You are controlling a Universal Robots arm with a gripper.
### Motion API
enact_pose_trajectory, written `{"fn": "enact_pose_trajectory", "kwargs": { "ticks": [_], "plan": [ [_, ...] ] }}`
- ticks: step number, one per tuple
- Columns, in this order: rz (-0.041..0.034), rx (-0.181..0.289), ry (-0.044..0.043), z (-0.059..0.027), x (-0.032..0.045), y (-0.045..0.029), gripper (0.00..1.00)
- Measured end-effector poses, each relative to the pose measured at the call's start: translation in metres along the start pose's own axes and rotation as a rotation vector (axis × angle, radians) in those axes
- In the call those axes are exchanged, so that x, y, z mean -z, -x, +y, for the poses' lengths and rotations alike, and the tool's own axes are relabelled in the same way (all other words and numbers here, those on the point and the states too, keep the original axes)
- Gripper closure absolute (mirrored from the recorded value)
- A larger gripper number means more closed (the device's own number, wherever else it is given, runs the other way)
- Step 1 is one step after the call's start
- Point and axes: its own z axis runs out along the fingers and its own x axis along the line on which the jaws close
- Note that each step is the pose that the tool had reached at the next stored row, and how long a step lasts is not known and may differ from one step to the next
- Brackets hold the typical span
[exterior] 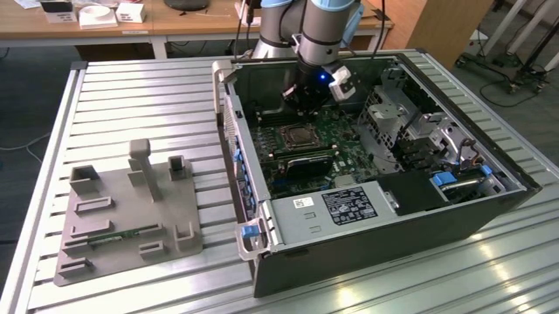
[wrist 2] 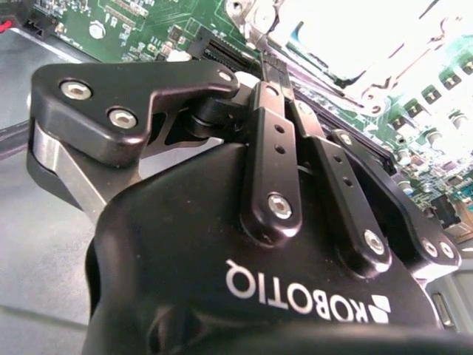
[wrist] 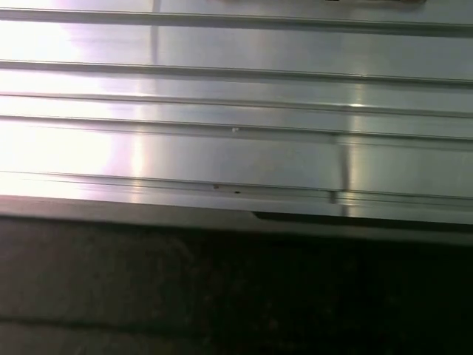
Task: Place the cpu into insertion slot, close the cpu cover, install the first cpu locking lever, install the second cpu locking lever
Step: 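Install the first cpu locking lever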
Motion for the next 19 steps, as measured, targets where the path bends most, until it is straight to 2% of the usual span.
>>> {"fn": "enact_pose_trajectory", "kwargs": {
  "ticks": [6, 11, 19],
  "plan": [
    [-0.0001, 0.0, -0.0001, 0.0, -0.0003, -0.0004, 0.9],
    [0.0, 0.0, -0.0001, 0.0003, 0.0, -0.0062, 0.9],
    [0.0, 0.0, 0.0, 0.0002, 0.0, -0.0055, 0.9]
  ]
}}
